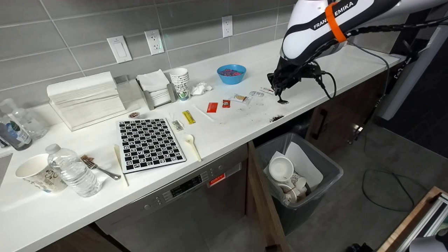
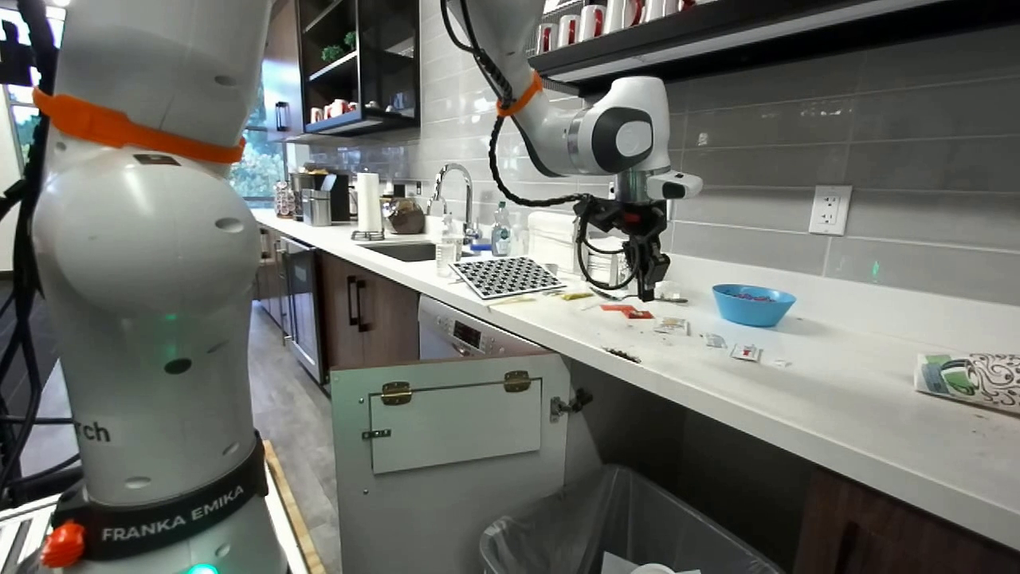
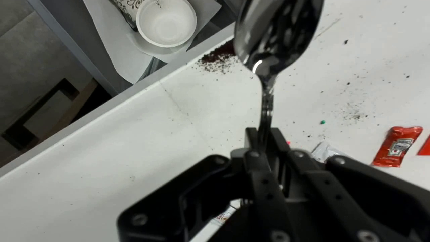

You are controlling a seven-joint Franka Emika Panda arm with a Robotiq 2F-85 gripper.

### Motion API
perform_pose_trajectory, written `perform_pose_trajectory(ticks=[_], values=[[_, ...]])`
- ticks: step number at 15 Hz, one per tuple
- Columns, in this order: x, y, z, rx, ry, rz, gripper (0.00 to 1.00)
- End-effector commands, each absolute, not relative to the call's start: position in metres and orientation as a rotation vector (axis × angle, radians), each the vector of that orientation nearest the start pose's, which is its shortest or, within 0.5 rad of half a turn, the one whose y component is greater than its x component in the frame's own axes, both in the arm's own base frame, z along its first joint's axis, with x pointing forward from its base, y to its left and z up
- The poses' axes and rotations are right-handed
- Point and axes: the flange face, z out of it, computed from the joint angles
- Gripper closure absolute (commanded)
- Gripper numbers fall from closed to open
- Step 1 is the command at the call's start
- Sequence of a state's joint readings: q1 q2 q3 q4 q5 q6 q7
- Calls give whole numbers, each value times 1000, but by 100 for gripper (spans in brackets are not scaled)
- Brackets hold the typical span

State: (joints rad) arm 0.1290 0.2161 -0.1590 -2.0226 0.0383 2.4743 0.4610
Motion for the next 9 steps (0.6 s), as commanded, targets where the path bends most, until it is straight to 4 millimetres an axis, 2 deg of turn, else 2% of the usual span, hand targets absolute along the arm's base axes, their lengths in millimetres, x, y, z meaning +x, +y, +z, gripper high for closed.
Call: perform_pose_trajectory(ticks=[1,6,9], values=[[627,-21,357,-2974,908,-305,97],[631,-47,326,-2833,1196,-318,97],[630,-65,314,-2754,1327,-372,97]])
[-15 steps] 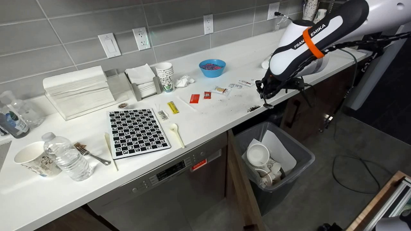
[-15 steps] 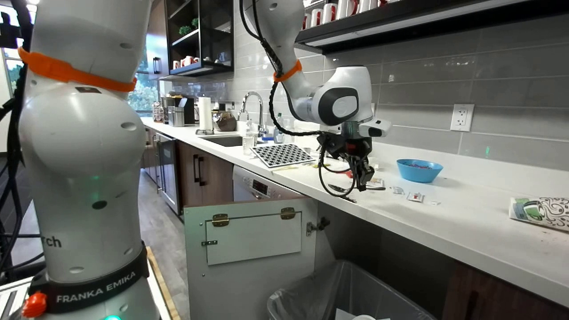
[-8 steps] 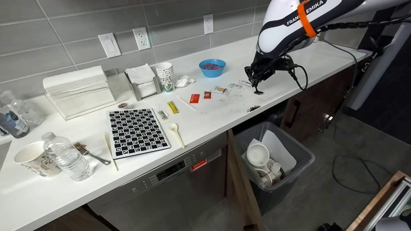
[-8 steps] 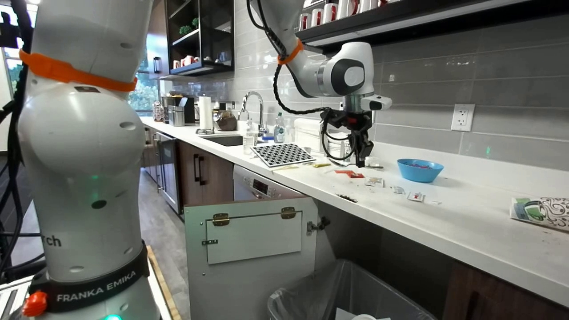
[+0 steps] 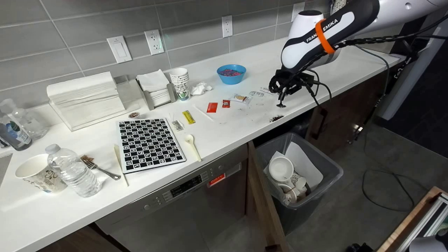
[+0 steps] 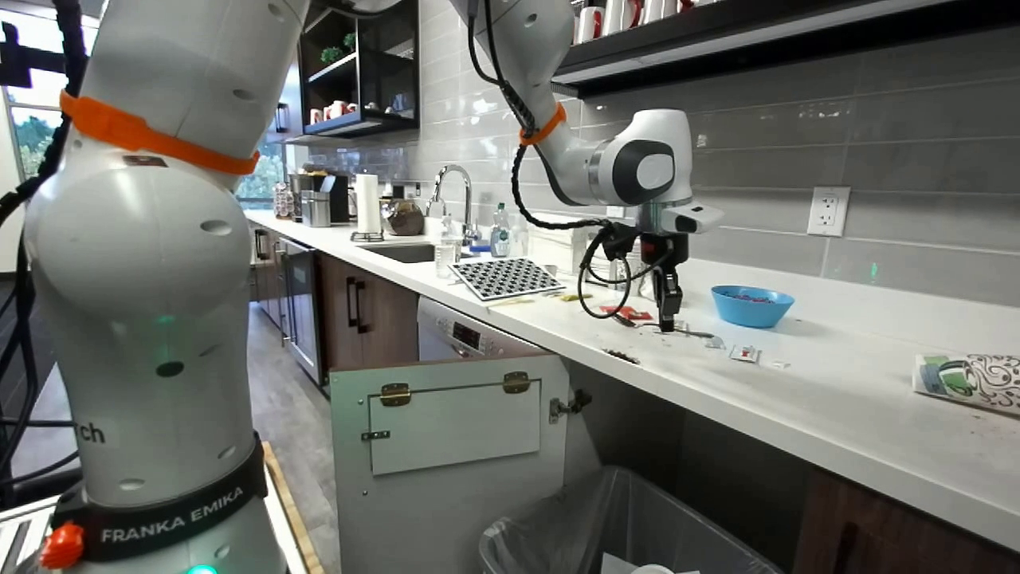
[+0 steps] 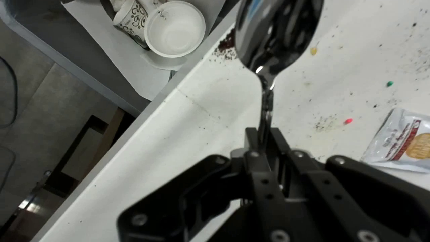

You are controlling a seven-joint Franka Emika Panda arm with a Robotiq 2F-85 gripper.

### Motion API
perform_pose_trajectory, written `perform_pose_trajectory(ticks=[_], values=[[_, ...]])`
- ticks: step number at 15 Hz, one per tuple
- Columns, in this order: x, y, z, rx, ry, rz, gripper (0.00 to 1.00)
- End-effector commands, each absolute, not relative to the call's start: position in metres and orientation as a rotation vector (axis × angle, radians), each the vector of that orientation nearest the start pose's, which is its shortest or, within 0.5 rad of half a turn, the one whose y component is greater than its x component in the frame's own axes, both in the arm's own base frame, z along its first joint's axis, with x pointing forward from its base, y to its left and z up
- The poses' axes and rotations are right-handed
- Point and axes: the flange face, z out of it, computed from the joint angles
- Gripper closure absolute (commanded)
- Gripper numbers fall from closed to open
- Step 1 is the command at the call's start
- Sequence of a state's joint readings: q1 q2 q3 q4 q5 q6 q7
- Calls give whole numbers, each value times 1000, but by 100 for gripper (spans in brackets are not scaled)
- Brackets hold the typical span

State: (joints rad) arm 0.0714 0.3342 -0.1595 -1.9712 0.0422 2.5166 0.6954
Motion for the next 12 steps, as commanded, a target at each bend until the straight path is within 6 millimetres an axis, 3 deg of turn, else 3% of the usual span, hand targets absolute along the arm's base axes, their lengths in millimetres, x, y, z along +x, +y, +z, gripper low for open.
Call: perform_pose_trajectory(ticks=[1,8,12], values=[[631,-72,311,-2735,1358,-395,97],[632,-112,278,-2647,1582,-389,97],[634,-121,265,-2614,1659,-376,97]])
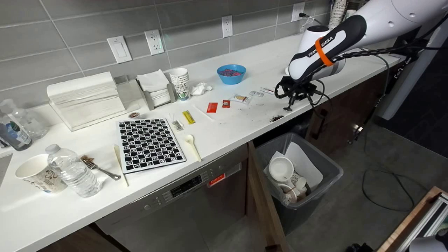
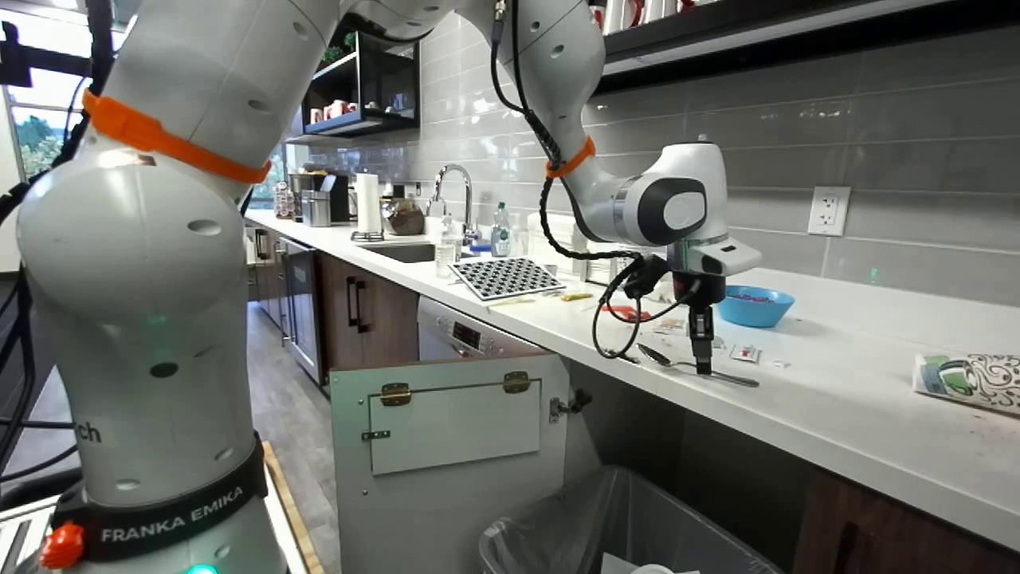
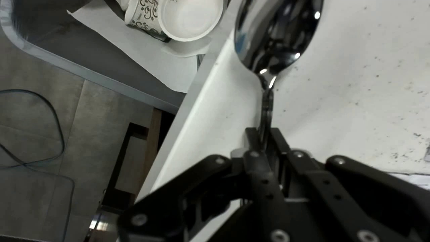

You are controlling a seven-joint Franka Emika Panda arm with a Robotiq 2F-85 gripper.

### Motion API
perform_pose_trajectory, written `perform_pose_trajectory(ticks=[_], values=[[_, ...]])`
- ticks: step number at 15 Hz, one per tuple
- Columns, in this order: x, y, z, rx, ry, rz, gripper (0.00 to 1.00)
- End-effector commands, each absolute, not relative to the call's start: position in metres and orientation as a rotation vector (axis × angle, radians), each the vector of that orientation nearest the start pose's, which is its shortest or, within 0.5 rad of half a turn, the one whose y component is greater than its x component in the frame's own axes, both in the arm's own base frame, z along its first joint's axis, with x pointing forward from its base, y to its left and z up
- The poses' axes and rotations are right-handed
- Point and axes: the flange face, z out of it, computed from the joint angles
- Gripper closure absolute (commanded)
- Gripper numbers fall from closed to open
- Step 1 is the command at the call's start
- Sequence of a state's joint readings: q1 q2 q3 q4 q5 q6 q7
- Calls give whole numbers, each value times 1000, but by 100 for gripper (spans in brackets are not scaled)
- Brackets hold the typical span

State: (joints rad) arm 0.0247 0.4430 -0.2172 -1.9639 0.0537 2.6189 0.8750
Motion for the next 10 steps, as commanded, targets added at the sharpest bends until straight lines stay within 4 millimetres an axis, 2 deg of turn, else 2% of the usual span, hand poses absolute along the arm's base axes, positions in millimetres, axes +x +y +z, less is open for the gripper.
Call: perform_pose_trajectory(ticks=[1,2,3,6,10], values=[[635,-122,264,-2610,1669,-377,97],[638,-123,264,-2606,1673,-384,97],[640,-123,266,-2597,1684,-395,67],[643,-121,273,-2573,1701,-423,50],[639,-109,298,-2550,1761,-434,19]])
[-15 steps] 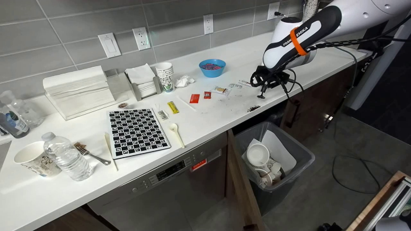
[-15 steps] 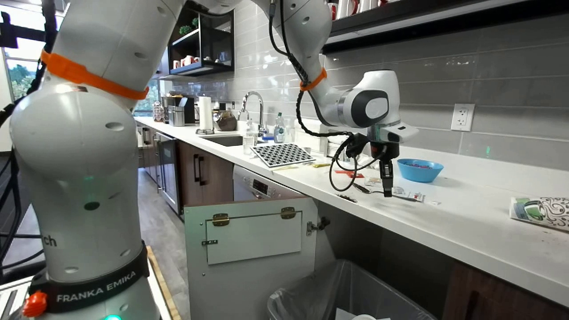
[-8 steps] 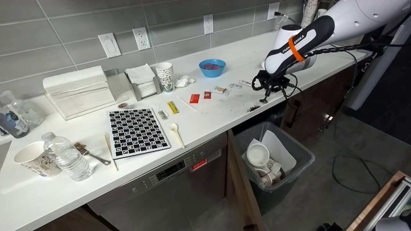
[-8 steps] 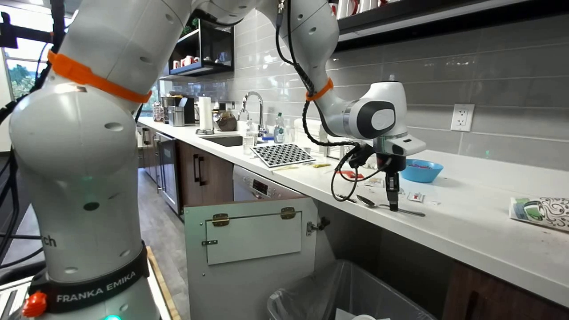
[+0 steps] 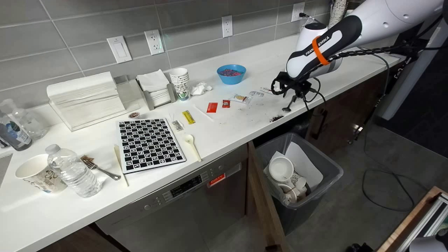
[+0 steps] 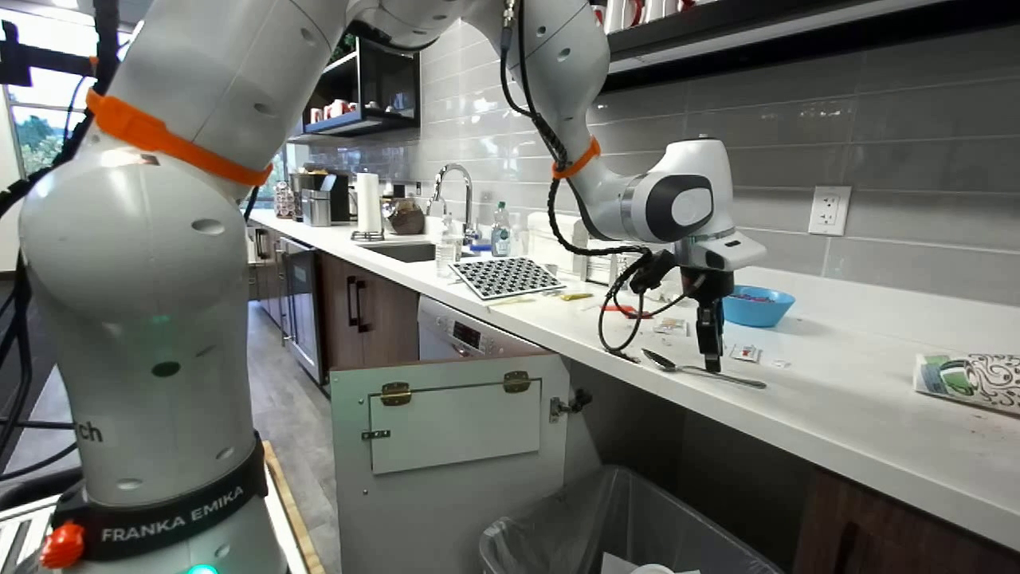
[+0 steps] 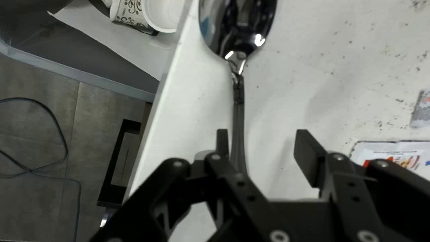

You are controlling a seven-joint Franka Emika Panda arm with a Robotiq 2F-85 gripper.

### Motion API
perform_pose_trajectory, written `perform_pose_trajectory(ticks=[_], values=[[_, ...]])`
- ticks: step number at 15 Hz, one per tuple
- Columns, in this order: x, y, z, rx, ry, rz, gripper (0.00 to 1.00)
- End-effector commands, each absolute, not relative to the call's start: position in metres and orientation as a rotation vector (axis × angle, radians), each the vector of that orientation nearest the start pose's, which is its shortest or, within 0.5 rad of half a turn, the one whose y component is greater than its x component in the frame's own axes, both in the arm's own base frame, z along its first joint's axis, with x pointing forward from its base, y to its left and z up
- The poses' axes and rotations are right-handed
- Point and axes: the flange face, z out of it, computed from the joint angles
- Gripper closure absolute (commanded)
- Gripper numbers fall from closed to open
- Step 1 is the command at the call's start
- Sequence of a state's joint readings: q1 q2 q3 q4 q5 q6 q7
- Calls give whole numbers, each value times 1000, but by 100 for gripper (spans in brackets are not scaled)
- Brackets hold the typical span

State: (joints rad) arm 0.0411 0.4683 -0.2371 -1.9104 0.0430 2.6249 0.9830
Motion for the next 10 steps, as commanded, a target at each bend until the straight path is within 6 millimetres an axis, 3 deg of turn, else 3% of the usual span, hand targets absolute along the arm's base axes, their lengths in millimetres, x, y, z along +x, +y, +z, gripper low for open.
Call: perform_pose_trajectory(ticks=[1,3,10], values=[[635,-104,305,-2577,1749,-417,12],[627,-96,317,-2648,1703,-395,1],[589,-64,361,-2861,1551,-308,0]])
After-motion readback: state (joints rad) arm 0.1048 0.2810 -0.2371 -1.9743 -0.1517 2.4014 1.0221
